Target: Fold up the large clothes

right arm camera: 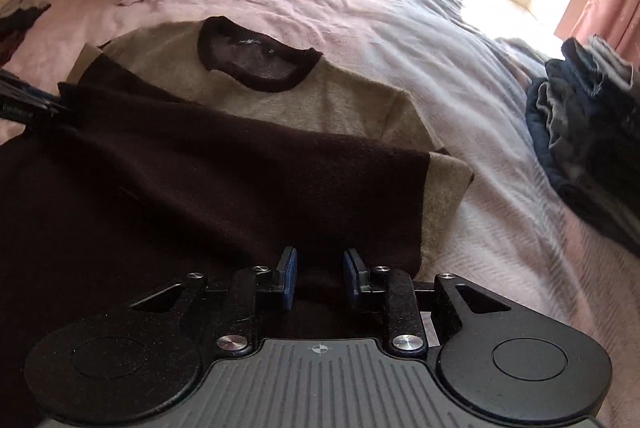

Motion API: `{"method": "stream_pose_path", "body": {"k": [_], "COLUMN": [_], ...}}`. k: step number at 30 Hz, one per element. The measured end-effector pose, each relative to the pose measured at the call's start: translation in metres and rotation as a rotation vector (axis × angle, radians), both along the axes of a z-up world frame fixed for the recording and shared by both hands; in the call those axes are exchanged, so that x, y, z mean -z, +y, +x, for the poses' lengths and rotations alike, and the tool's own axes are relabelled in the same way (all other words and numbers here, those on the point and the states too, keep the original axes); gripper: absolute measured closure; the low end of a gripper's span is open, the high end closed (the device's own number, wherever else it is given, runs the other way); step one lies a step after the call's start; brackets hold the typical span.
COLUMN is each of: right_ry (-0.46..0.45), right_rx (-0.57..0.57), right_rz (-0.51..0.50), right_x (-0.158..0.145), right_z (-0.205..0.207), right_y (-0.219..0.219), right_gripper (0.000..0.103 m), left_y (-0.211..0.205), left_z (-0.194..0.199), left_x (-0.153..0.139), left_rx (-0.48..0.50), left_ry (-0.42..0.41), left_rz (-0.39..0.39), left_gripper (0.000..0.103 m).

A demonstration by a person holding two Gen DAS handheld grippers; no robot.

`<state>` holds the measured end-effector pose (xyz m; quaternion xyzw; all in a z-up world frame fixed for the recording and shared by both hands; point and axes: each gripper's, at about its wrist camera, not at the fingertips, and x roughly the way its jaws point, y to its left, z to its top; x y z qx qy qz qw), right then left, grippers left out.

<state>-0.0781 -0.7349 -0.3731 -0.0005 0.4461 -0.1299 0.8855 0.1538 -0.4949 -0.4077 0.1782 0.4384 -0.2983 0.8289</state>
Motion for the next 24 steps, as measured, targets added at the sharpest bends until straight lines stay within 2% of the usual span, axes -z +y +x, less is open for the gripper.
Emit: {"method": "stream_pose_path", "body": {"k": [3, 5, 7, 9, 10, 12, 14, 15, 17, 19, 21, 22, 24], "right_ry": [-0.126, -0.128, -0.094, 0.007, -0.023, -0.034, -0.087, -0.123, -0.113, -0.065, -0.059, -0.055, -0.038], "right_rx": [0.071, 0.093, 0.107, 0.112, 0.124, 0.144, 0.134, 0.113, 0.085, 0.077, 0.056, 0.043, 0.046], "right_rz": [0.078, 0.066, 0.036, 0.055, 0.080, 0.100, 0.071, 0.064, 0.073, 0.072, 0.033, 0.006, -0.001], "right_x": [-0.014, -0.009, 0.010, 0.037, 0.037, 0.024, 0.006, -0.001, -0.002, 0.012, 0.025, 0.028, 0.017], "right_z": [0.011, 0.030, 0.046, 0.054, 0.048, 0.041, 0.025, 0.014, 0.006, 0.004, -0.002, -0.005, -0.009], "right_y": [-0.017, -0.026, -0.037, -0.047, -0.051, -0.053, -0.045, -0.037, -0.024, -0.011, -0.001, 0.004, 0.008], "right_gripper": [0.080, 0.080, 0.080, 0.079, 0.079, 0.079, 0.079, 0.079, 0.078, 0.078, 0.078, 0.078, 0.078], "left_y": [0.001, -0.011, -0.025, -0.030, -0.028, -0.014, -0.003, 0.000, 0.000, -0.009, -0.016, -0.016, -0.006], "left_z": [0.003, 0.002, 0.001, 0.007, 0.011, 0.016, 0.012, 0.007, -0.006, -0.022, -0.034, -0.037, -0.038], "left_x": [-0.022, -0.025, -0.016, 0.007, 0.018, 0.012, 0.000, -0.006, -0.014, -0.013, -0.002, 0.005, 0.002], "left_rx": [-0.024, 0.008, 0.051, 0.048, 0.016, -0.033, -0.062, -0.059, -0.022, 0.044, 0.096, 0.099, 0.054], "left_ry": [-0.021, -0.031, -0.048, -0.054, -0.046, -0.014, -0.001, -0.005, -0.010, -0.012, -0.024, -0.027, -0.007], "left_rz": [-0.091, -0.110, -0.069, 0.016, 0.056, -0.003, -0.044, -0.062, -0.090, -0.080, -0.010, 0.015, -0.001], "left_gripper": [0.075, 0.073, 0.071, 0.070, 0.069, 0.068, 0.074, 0.074, 0.073, 0.072, 0.071, 0.070, 0.071]}}
